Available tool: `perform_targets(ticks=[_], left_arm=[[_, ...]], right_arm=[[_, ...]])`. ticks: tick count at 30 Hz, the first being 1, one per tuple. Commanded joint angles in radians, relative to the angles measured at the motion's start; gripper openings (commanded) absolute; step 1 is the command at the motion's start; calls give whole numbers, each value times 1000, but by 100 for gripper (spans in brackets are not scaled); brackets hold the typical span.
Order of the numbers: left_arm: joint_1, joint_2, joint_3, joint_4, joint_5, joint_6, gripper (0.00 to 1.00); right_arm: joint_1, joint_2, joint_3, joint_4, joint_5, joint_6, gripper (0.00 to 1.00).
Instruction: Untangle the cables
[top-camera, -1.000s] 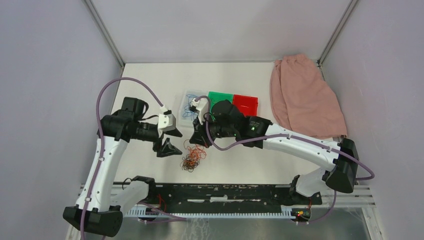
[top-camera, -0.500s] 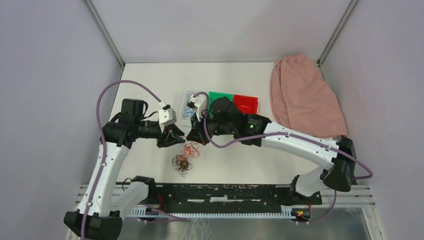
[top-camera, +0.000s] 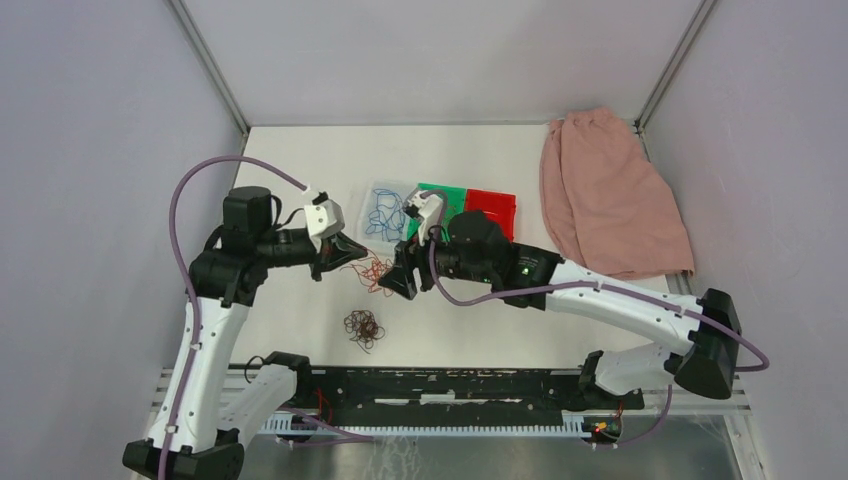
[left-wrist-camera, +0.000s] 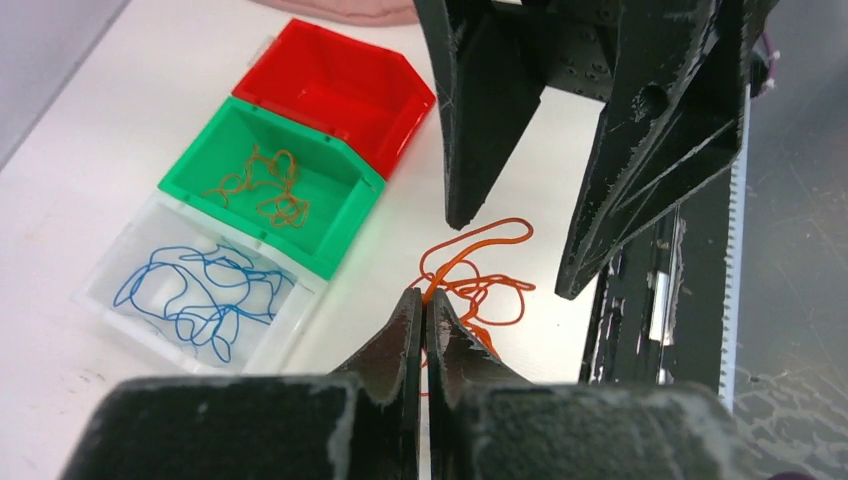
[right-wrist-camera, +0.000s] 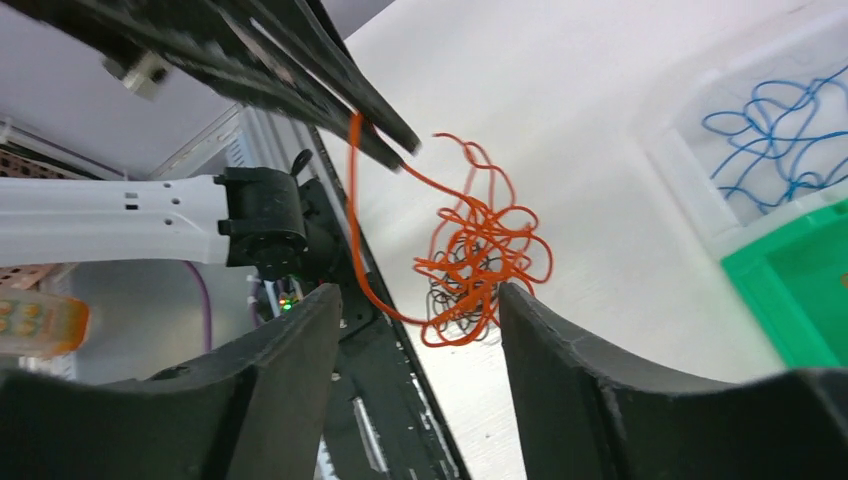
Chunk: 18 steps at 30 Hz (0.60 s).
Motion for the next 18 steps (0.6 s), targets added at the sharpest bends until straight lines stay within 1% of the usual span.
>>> perform_targets(ticks=[1, 4, 7, 9, 11, 14, 18], left_arm=[[0, -13, 76, 78, 15, -144, 3], [-1, -13, 88, 103, 15, -234, 3], [-1, -17, 95, 122, 20, -308, 3], [0, -22, 103, 123, 31, -335, 3], [-1, -25, 113, 120, 37, -356, 3], [-1, -21, 130, 86, 56, -360, 3], [-1, -12, 143, 71, 77, -370, 3]], right_arm=[[-4, -113, -126, 262, 72, -13, 68], [-5, -132, -176, 339, 78, -36, 72], [-4, -133, -196, 392, 143, -63, 72], [-2, -132, -196, 411, 213, -81, 70], [1, -132, -198, 437, 285, -101, 67], [12, -131, -209, 506, 368, -142, 66], [29, -91, -184, 525, 375, -183, 66]])
